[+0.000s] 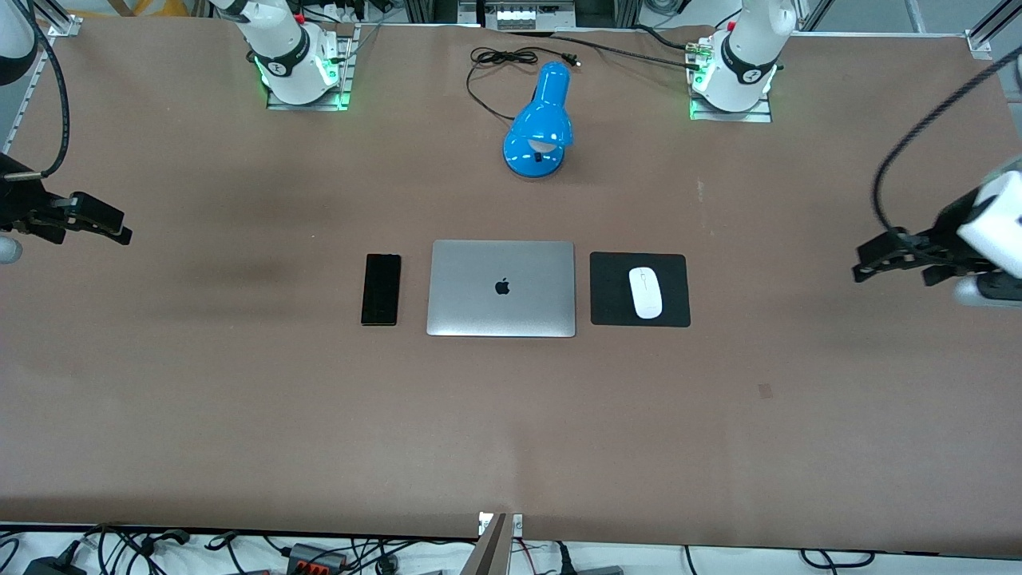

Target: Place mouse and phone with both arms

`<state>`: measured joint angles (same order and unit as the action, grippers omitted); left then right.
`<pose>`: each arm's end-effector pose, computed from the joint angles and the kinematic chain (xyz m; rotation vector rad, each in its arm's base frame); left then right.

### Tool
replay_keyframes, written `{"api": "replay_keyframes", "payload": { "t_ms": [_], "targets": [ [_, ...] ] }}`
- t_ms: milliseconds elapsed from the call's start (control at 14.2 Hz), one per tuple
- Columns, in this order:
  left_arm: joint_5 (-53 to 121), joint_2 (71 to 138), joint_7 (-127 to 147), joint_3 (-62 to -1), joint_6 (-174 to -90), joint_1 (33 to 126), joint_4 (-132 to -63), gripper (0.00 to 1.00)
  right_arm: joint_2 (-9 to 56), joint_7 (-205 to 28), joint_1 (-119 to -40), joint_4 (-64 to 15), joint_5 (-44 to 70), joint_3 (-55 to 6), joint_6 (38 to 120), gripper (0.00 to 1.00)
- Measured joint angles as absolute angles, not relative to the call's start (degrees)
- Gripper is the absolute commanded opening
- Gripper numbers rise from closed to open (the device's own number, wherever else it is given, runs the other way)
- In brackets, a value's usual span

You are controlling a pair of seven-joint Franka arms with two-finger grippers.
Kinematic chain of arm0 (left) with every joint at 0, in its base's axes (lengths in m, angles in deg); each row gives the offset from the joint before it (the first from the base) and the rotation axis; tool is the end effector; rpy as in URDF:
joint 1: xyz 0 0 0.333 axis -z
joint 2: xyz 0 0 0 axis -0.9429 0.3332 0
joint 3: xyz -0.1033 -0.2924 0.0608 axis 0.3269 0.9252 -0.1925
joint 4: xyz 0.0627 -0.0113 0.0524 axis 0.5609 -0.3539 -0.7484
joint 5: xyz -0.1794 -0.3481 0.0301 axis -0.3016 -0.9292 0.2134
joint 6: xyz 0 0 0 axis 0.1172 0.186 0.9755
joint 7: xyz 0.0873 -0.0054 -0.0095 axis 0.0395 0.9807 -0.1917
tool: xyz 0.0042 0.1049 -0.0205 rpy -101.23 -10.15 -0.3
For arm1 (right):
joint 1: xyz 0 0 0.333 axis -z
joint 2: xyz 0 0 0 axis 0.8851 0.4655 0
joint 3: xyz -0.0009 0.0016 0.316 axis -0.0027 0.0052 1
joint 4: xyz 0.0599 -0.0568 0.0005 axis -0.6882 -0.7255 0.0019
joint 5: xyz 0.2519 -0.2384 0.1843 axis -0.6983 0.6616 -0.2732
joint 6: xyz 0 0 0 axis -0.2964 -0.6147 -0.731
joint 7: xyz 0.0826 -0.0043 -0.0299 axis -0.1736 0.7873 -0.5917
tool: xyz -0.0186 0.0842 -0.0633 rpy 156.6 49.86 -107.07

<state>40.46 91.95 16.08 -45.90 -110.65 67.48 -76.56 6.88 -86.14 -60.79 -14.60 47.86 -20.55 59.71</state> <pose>0.6323 -0.0078 0.5942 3.0784 0.0026 0.1003 0.5966 -0.0300 0.5763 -3.1161 0.0226 -0.0189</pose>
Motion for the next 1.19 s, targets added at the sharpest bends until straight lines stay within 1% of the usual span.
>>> {"api": "replay_keyframes", "payload": {
  "t_ms": [141,211,422,562,843,1195],
  "targets": [
    [40.5,90.7,16.1,-45.7,-110.5,67.5,-77.9,1.00,6.9,-86.2,-60.9,-14.6,47.9,-20.5,59.7,1.00],
    [40.5,89.3,16.1,-45.5,-111.2,67.5,-79.9,1.00,6.9,-86.2,-60.9,-14.6,47.9,-20.5,59.7,1.00],
    [40.6,83.2,16.1,-45.3,-114.7,67.5,-88.9,1.00,6.9,-86.2,-60.8,-14.6,47.9,-20.5,59.7,1.00],
    [41.1,79.9,16.3,-45.0,-115.2,67.5,-92.6,1.00,6.9,-86.2,-60.9,-14.6,47.9,-20.5,59.7,1.00],
    [41.8,78.3,16.3,-43.8,-111.8,67.6,-93.9,1.00,6.9,-86.2,-60.8,-14.6,47.9,-20.5,59.7,1.00],
    [41.8,78.3,16.3,-43.4,-111.7,67.7,-93.9,1.00,6.9,-86.2,-60.9,-14.6,47.9,-20.5,59.7,1.00]
  ]
}}
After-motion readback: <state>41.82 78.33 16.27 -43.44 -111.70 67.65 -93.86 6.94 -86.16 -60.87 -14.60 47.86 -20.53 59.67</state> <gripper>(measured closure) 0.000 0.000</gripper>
